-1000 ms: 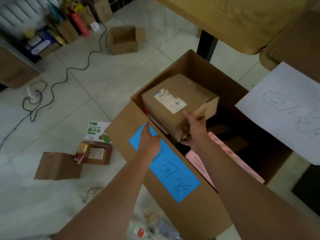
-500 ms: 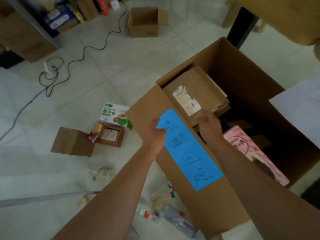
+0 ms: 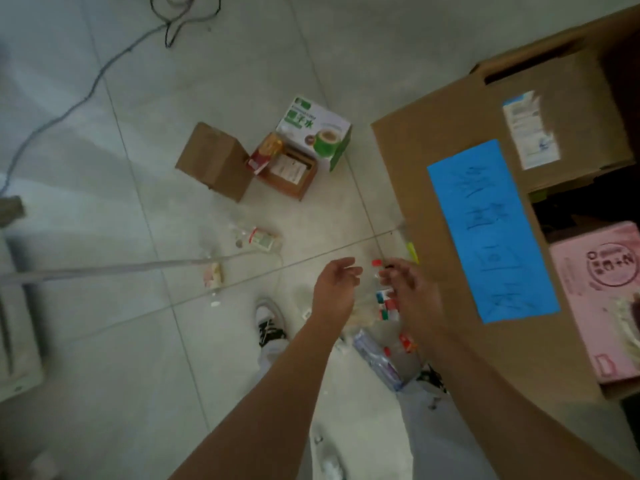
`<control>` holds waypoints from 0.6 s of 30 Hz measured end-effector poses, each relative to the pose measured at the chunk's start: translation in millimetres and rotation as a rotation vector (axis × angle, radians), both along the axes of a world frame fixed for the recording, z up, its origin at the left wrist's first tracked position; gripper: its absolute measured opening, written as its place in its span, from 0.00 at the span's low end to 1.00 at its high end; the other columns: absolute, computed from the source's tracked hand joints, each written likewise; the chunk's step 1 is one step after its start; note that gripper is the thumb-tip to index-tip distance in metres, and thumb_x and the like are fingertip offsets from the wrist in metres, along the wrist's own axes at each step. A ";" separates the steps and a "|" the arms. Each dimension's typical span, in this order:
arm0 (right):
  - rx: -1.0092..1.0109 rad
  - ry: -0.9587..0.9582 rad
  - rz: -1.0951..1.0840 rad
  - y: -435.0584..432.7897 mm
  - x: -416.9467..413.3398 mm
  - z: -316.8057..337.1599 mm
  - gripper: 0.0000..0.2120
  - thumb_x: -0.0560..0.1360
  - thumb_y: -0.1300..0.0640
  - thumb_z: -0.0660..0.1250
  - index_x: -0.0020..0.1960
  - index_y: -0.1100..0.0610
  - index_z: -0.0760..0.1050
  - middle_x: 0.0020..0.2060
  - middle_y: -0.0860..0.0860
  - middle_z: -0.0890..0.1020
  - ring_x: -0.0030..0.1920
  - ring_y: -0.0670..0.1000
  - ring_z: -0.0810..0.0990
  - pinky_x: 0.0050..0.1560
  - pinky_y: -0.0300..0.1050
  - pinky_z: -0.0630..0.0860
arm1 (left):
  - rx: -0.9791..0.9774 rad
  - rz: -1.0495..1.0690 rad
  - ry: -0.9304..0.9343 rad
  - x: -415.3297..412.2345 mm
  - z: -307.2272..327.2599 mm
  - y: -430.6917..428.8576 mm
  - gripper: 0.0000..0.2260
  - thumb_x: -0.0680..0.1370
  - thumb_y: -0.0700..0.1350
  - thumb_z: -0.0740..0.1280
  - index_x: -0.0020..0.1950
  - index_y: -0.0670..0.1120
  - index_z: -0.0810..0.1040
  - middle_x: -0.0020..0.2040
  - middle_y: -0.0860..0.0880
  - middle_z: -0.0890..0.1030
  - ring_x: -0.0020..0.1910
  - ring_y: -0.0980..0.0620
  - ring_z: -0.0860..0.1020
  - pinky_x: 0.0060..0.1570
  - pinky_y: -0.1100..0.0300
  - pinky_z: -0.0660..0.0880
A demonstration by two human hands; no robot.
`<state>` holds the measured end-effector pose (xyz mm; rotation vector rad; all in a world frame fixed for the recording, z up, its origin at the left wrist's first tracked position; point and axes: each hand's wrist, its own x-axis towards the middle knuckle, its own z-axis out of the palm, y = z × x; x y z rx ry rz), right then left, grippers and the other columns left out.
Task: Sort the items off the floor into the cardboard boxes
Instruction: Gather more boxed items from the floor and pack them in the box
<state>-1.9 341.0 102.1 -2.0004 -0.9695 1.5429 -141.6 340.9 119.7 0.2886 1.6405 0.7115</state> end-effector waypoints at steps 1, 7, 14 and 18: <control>-0.033 -0.068 0.014 -1.0 7.3 -10.9 0.09 0.81 0.57 0.61 0.56 0.49 0.78 0.47 0.49 0.85 0.47 0.52 0.84 0.45 0.46 0.81 | -0.017 -0.010 -0.020 -4.7 -6.7 -9.6 0.15 0.77 0.27 0.56 0.62 0.33 0.73 0.46 0.43 0.79 0.39 0.54 0.75 0.35 0.72 0.71; -0.167 -0.258 -0.025 36.3 69.3 -49.0 0.16 0.76 0.58 0.65 0.63 0.56 0.76 0.59 0.57 0.80 0.58 0.58 0.80 0.61 0.53 0.76 | -0.058 -0.020 -0.099 -29.7 -38.4 -28.3 0.15 0.77 0.28 0.58 0.62 0.35 0.74 0.46 0.45 0.79 0.41 0.51 0.75 0.44 0.62 0.71; -0.345 -0.354 0.147 62.7 63.8 -68.4 0.16 0.80 0.56 0.62 0.67 0.56 0.74 0.63 0.61 0.76 0.62 0.60 0.75 0.64 0.54 0.72 | -0.084 -0.074 -0.131 -37.7 -55.8 -12.7 0.13 0.78 0.34 0.59 0.58 0.44 0.77 0.46 0.51 0.81 0.40 0.57 0.77 0.35 0.74 0.72; -0.419 -0.247 0.224 74.9 35.5 -78.5 0.19 0.81 0.57 0.62 0.70 0.58 0.70 0.66 0.57 0.75 0.60 0.54 0.73 0.58 0.48 0.70 | -0.096 -0.047 -0.149 -48.6 -58.0 -0.1 0.13 0.77 0.34 0.58 0.54 0.48 0.76 0.46 0.51 0.81 0.39 0.57 0.78 0.36 0.71 0.73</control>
